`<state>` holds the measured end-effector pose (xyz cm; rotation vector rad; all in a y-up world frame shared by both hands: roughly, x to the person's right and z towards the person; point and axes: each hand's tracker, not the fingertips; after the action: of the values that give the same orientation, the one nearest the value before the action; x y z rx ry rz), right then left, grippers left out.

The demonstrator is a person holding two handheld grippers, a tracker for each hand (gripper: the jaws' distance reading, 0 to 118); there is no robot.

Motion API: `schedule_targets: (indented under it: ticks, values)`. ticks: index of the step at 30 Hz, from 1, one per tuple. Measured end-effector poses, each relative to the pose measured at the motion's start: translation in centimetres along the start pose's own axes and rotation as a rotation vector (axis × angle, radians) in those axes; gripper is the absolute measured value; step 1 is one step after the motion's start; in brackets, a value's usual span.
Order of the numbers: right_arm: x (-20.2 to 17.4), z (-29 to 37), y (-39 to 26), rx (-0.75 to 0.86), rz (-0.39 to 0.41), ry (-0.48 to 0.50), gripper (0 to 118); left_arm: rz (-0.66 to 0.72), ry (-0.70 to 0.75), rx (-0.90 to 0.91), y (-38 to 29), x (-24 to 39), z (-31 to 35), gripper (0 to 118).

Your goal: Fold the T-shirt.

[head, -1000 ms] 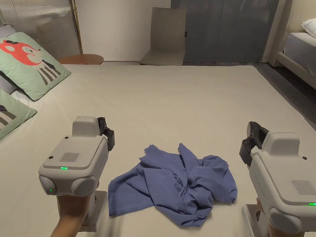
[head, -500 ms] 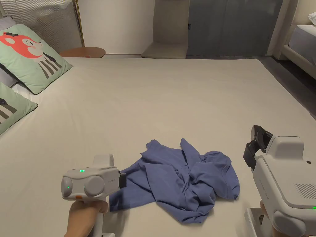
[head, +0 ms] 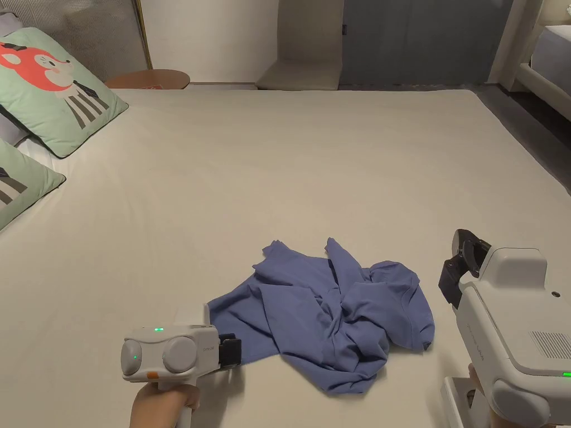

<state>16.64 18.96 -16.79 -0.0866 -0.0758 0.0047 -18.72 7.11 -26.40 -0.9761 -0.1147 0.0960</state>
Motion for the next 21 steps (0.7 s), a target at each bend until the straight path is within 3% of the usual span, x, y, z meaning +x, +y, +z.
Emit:
schedule_targets:
  ticks: [3, 6, 13, 17, 21]
  values:
    - [0.1, 0.0, 0.0, -0.001, 0.000, -0.001, 1, -0.066, 0.037, 0.024, -0.7, 0.8, 0.0, 52]
    - [0.3, 0.0, -0.1, -0.003, -0.004, -0.003, 1, -0.081, 0.007, 0.028, -0.6, 1.2, 0.5, 5]
    - [0.9, -1.6, -0.6, -0.042, -0.014, -0.005, 1, -0.117, -0.012, 0.088, 0.9, 1.2, 3.7, 5]
    - [1.8, -6.1, -0.8, -0.188, -0.045, 0.000, 2, -0.088, -0.073, 0.140, 2.5, 0.2, 5.7, 5]
    - [2.2, -11.6, -1.4, -0.429, -0.039, 0.029, 21, -0.097, -0.106, 0.142, 2.9, -0.3, 6.2, 5]
